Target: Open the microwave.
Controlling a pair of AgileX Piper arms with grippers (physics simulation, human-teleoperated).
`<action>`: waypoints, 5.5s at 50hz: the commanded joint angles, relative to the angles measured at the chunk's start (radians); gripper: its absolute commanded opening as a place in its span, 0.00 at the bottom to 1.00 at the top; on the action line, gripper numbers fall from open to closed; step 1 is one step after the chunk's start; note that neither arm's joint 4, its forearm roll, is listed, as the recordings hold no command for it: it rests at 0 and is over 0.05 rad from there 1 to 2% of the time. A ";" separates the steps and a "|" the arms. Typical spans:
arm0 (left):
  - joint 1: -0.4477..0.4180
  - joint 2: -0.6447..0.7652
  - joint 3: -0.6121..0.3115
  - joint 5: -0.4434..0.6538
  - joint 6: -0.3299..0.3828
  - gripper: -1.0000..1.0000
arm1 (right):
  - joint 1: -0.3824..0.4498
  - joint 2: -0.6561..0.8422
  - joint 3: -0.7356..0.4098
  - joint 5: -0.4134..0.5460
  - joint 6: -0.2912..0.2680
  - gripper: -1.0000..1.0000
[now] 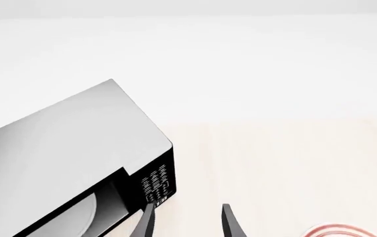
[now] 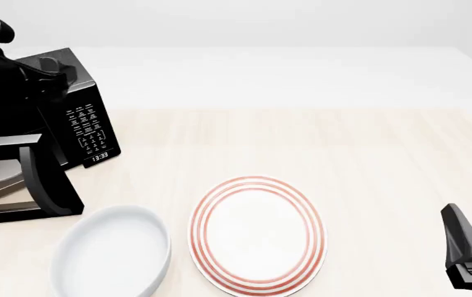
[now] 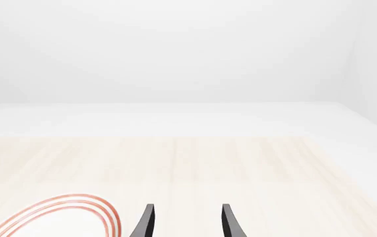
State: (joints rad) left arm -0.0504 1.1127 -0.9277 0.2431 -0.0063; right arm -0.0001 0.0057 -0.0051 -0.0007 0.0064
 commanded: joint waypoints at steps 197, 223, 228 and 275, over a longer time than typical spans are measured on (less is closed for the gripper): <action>0.294 0.053 0.237 -0.032 0.047 1.00 | 0.000 0.000 0.000 0.000 0.000 1.00; 0.302 -0.075 0.323 -0.001 0.024 1.00 | 0.000 0.000 0.000 0.000 0.000 1.00; 0.305 -0.096 0.327 0.011 0.024 1.00 | 0.000 0.000 0.000 0.000 0.000 1.00; 0.329 -0.180 0.345 0.011 0.015 1.00 | 0.000 0.000 0.000 0.000 0.000 1.00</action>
State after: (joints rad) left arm 0.2799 0.9620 -0.5872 0.2562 -0.0085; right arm -0.0001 0.0057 -0.0051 -0.0007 0.0064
